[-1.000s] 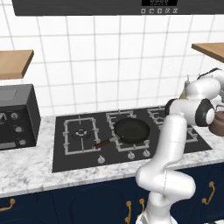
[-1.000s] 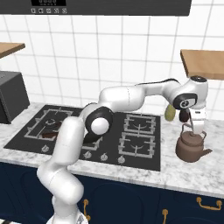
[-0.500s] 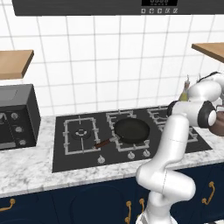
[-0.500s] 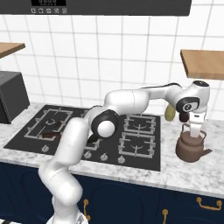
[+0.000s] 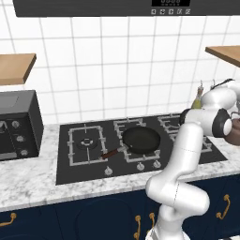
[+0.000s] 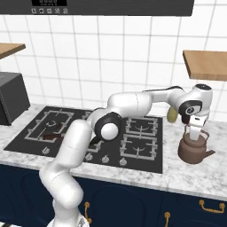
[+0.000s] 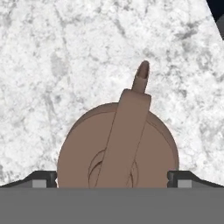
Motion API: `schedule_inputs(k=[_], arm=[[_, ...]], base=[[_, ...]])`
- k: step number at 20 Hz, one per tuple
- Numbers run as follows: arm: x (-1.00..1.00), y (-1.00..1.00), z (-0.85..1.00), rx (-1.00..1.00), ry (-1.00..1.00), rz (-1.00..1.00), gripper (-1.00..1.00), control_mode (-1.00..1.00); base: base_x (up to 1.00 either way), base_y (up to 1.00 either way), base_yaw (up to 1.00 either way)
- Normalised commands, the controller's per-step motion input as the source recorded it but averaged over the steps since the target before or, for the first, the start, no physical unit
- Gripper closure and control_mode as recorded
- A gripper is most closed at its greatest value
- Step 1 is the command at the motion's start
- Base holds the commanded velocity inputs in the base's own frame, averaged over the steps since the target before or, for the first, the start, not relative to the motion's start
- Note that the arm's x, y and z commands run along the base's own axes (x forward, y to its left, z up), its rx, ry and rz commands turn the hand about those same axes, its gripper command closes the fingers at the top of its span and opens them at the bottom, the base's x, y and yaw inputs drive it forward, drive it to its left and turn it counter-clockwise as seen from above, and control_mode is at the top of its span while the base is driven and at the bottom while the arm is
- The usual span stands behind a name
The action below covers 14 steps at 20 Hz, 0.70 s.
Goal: Pick the kettle from the counter and place it on a stove burner. Then turn the burner on.
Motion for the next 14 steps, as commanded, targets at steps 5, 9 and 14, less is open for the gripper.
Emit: schedule_inputs(k=[5, 9, 14], arm=[[-0.03, -0.01, 0.0, 0.0, 0.0, -0.04, -1.0, -1.0], [-0.03, 0.0, 0.0, 0.0, 0.0, -0.02, 1.0, -1.0], [0.03, 0.0, 0.0, 0.0, 0.0, 0.0, 1.0, -1.0]], base=[[0.0, 0.0, 0.0], [0.0, 0.0, 0.0], [0.0, 0.0, 0.0]])
